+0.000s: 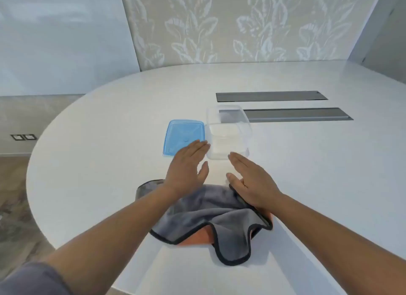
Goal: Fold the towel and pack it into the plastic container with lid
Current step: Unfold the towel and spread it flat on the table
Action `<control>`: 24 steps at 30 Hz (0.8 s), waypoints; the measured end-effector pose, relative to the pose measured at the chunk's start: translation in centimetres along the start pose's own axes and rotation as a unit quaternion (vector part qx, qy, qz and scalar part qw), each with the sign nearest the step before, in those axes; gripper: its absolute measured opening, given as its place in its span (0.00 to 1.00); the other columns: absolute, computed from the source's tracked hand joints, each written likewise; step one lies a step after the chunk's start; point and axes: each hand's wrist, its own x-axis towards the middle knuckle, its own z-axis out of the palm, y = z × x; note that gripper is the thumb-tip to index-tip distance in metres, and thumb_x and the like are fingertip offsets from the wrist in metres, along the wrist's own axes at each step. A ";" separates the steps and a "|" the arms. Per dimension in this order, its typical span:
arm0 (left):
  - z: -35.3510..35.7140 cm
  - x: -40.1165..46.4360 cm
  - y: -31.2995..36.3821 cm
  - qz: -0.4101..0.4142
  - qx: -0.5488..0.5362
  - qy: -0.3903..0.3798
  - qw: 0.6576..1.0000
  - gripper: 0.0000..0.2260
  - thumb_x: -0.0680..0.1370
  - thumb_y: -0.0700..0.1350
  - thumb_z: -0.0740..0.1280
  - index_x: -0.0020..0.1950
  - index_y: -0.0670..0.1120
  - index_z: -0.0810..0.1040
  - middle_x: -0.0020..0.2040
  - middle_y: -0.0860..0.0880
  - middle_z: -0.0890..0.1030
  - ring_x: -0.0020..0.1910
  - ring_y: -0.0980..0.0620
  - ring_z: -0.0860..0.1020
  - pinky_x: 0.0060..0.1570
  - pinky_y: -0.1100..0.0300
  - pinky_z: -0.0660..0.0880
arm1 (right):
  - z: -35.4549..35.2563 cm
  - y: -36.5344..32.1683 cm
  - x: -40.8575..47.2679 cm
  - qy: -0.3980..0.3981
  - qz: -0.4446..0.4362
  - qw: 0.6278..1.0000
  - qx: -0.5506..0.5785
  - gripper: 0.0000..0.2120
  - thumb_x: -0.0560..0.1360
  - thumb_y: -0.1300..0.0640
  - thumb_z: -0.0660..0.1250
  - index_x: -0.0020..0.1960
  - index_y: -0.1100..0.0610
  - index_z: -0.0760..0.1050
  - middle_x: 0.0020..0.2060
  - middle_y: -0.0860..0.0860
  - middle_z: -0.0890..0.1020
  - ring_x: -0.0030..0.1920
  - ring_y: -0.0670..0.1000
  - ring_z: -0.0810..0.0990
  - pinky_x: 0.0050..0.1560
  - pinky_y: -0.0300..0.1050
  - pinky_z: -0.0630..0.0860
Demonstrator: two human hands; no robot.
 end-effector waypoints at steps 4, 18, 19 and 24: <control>0.9 -1.5 0.1 -0.049 -0.012 -0.027 0.998 0.18 0.78 0.45 0.68 0.67 0.45 0.82 0.66 0.48 0.83 0.68 0.46 0.78 0.69 0.50 0.71 | 0.9 0.4 -0.9 -0.035 0.019 0.999 0.017 0.29 0.81 0.36 0.52 0.77 0.47 0.69 0.77 0.45 0.71 0.76 0.47 0.67 0.71 0.43 0.62; 1.7 -5.1 -0.8 -0.101 -0.032 -0.122 0.987 0.22 0.79 0.63 0.63 0.67 0.53 0.80 0.65 0.55 0.83 0.65 0.53 0.78 0.68 0.52 0.71 | 1.4 1.2 -2.5 -0.022 0.063 0.995 0.074 0.19 0.73 0.33 0.60 0.56 0.40 0.80 0.51 0.34 0.81 0.52 0.39 0.76 0.51 0.45 0.70; 1.7 -5.0 -0.8 -0.091 -0.025 -0.133 0.987 0.23 0.78 0.66 0.63 0.67 0.54 0.80 0.64 0.55 0.83 0.64 0.54 0.78 0.67 0.51 0.72 | 1.5 1.2 -2.5 -0.020 0.064 0.995 0.076 0.18 0.73 0.34 0.61 0.56 0.40 0.79 0.52 0.34 0.81 0.54 0.40 0.77 0.52 0.46 0.72; 1.7 -5.0 -0.8 -0.065 0.009 -0.179 0.982 0.26 0.78 0.71 0.59 0.63 0.54 0.81 0.59 0.56 0.81 0.58 0.52 0.76 0.59 0.51 0.73 | 1.2 1.4 -2.5 -0.034 0.057 0.996 0.067 0.12 0.71 0.41 0.64 0.51 0.44 0.78 0.46 0.37 0.82 0.49 0.41 0.78 0.52 0.50 0.77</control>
